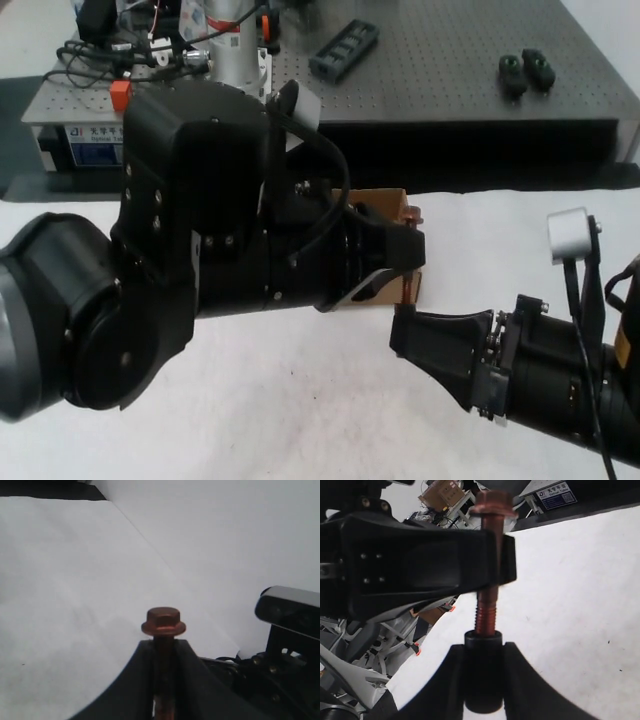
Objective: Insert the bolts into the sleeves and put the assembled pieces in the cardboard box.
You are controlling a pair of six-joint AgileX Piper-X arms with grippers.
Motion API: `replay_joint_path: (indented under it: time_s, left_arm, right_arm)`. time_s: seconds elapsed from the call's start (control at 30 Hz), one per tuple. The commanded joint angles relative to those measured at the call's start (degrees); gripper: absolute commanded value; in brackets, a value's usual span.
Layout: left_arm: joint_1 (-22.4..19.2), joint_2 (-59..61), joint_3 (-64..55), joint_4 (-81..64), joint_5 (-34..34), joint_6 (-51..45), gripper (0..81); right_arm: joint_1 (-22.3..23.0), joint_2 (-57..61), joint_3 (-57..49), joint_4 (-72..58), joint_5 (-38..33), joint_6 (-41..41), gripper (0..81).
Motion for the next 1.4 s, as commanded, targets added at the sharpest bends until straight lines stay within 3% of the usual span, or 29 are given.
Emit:
replay_joint_path:
  time_s: [0.0,0.13,0.2,0.37,0.43,0.57,0.77,1.03,1.37]
  left_arm:
    - [0.03,-0.85,-0.27,-0.58,0.93,-0.26,0.6]
    - [0.03,-0.85,-0.27,-0.58,2.74,-0.26,0.2]
    - [0.03,-0.85,-0.27,-0.58,4.01,0.93,6.8]
    - [0.19,-0.85,-0.27,-0.58,1.39,2.26,52.9]
    - [0.17,-0.85,-0.27,0.36,-0.61,1.96,56.9]
    - [0.17,-1.76,-0.27,6.73,-4.17,5.84,38.8]
    - [0.17,-7.37,0.59,21.03,-20.51,13.56,2.0]
    - [0.17,-22.81,13.92,21.35,-25.89,14.19,0.0]
    - [0.17,-44.98,28.09,30.26,-31.34,7.81,0.0]
  right_arm:
    - [-0.04,0.06,-0.63,-1.57,1.62,0.26,2.7]
    - [-0.04,0.06,-0.63,-4.86,6.23,0.26,2.7]
    - [-0.04,0.06,-0.63,-6.54,8.12,0.26,2.7]
    - [-1.56,0.06,-0.63,-6.53,11.95,-3.72,2.7]
    - [-3.68,0.37,-1.33,-5.78,14.48,-6.02,2.7]
    - [-8.86,5.83,-6.92,-0.53,14.91,-11.53,2.7]
    - [-10.86,23.14,-22.99,6.33,14.91,-20.24,2.7]
    - [-10.6,47.67,-46.55,20.39,21.2,-22.9,2.7]
    - [-10.6,62.73,-61.48,31.44,24.92,-24.23,2.7]
